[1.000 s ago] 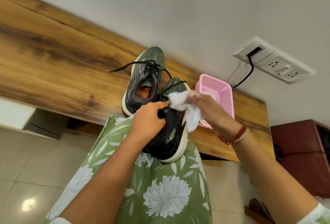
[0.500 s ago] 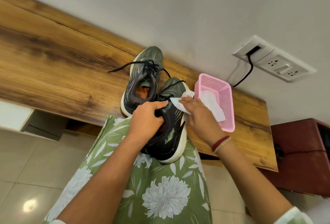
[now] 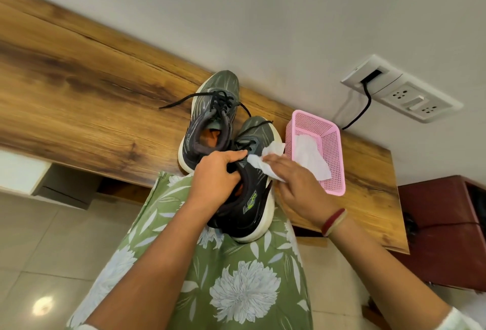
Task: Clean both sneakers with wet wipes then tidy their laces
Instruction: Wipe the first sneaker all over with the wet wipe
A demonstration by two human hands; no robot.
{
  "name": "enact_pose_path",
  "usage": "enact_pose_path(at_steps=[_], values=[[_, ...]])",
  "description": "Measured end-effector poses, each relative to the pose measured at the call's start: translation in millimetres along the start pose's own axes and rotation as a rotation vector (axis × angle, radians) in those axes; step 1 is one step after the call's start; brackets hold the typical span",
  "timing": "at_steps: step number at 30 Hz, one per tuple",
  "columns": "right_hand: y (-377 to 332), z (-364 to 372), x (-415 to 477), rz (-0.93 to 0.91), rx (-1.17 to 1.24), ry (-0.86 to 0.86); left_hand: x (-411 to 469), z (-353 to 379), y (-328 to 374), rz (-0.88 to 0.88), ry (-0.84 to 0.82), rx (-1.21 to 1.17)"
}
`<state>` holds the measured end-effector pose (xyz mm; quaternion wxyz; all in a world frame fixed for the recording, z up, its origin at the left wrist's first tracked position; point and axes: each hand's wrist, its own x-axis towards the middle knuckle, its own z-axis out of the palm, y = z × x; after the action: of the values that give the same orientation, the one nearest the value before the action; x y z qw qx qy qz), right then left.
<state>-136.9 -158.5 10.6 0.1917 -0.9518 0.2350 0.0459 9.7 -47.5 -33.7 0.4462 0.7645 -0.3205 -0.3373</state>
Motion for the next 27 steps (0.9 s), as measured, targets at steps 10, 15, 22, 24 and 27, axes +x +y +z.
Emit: enact_pose_path(at_steps=[10,15,22,24,27], values=[[3.0,-5.1,5.1,-0.024,-0.069,-0.05,-0.4,-1.4,2.3,0.006,-0.001,0.012],[-8.2,-9.6,-1.0,-0.097,0.019,-0.084,-0.2,-1.9,1.4,0.011,-0.003,0.022],[-9.4,-5.8,-0.2,0.009,0.138,-0.017,0.5,-0.9,-0.7,0.017,0.0,0.01],[-25.8,-13.7,-2.6,0.193,0.65,0.052,1.1,-0.7,-1.3,0.031,0.008,0.014],[-25.1,-22.8,-5.0,0.46,1.331,0.212,1.5,-0.3,-0.1,0.021,0.007,0.013]])
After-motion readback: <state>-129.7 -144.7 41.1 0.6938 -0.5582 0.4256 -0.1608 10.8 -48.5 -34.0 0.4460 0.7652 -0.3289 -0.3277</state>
